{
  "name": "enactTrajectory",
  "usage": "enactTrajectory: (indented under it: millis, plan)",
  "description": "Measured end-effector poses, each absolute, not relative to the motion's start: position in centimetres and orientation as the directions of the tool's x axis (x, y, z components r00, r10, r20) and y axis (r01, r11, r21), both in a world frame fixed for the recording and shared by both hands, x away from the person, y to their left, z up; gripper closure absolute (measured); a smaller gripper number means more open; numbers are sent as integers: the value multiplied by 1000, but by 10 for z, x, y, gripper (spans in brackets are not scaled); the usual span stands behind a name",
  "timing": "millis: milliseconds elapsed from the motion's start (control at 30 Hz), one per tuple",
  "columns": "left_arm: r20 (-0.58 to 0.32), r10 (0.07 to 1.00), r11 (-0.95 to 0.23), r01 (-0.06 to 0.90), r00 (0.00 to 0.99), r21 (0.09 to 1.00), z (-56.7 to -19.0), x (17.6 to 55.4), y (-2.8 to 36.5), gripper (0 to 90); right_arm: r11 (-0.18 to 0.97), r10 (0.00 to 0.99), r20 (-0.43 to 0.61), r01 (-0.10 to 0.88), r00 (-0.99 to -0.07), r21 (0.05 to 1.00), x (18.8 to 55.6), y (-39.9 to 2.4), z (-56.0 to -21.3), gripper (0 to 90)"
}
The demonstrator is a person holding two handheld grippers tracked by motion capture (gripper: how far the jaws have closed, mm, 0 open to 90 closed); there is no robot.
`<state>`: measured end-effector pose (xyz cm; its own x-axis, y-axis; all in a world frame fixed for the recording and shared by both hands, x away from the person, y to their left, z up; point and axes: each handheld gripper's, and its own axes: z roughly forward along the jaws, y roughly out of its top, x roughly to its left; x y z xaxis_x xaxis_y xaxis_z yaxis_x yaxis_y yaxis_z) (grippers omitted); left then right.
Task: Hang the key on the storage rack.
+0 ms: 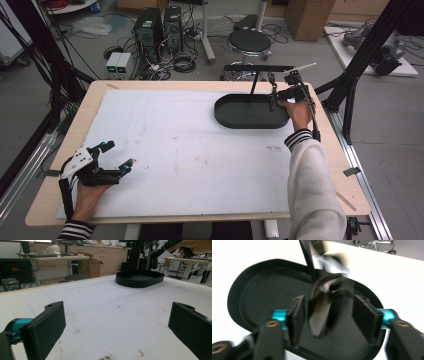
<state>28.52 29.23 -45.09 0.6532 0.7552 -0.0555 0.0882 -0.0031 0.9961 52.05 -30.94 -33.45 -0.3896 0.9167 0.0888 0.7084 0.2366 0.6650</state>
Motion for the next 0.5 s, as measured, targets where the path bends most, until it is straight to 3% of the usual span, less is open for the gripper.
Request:
enactTrajectory:
  millis: [167, 267, 367, 500]
  plan:
    - [-58, 755, -1, 90, 653, 996, -451, 285, 293, 17, 244, 903, 102, 691, -418, 680, 516, -307, -329, 193]
    - [-57, 755, -2, 89, 653, 996, -451, 285, 293, 17, 258, 861, 142, 660, -489, 705, 509, -308, -324, 28]
    - [-55, 754, -3, 87, 654, 996, -451, 285, 293, 17, 204, 808, 187, 564, -558, 801, 490, -311, -321, 12]
    - [-56, 756, -2, 87, 652, 996, -451, 285, 293, 17, 212, 764, 150, 464, -628, 860, 457, -318, -324, 4]
